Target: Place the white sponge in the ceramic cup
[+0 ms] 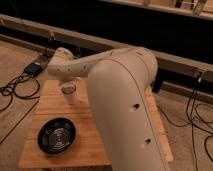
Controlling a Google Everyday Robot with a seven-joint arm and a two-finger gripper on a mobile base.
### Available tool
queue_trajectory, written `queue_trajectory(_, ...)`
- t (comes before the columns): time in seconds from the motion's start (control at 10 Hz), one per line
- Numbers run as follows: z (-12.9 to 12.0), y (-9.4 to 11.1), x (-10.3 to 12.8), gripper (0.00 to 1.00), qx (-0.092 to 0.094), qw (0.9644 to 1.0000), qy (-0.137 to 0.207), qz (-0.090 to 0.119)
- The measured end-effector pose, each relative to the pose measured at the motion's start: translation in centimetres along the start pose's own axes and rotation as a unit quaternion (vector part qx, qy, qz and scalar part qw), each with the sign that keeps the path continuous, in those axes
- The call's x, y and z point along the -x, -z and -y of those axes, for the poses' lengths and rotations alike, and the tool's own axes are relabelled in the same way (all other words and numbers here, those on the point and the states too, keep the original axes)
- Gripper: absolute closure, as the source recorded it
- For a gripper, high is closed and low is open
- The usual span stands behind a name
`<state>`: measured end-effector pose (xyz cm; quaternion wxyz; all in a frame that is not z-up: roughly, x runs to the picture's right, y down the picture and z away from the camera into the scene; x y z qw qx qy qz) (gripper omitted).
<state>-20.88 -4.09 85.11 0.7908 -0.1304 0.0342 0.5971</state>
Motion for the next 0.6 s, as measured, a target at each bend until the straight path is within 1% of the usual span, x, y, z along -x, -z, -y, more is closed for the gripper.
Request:
queue_trajectory(0.2, -0.19, 0.84, 0.3, 0.27, 0.012, 0.9999, -0.006, 0.004)
queue_trajectory(0.3, 0.05, 0.72, 0.17, 0.27, 0.011, 0.9999, -0.006, 0.002)
queue_trajectory(0.6, -0.25, 0.77, 0.23, 0.27, 0.013, 0.9999, -0.004, 0.003)
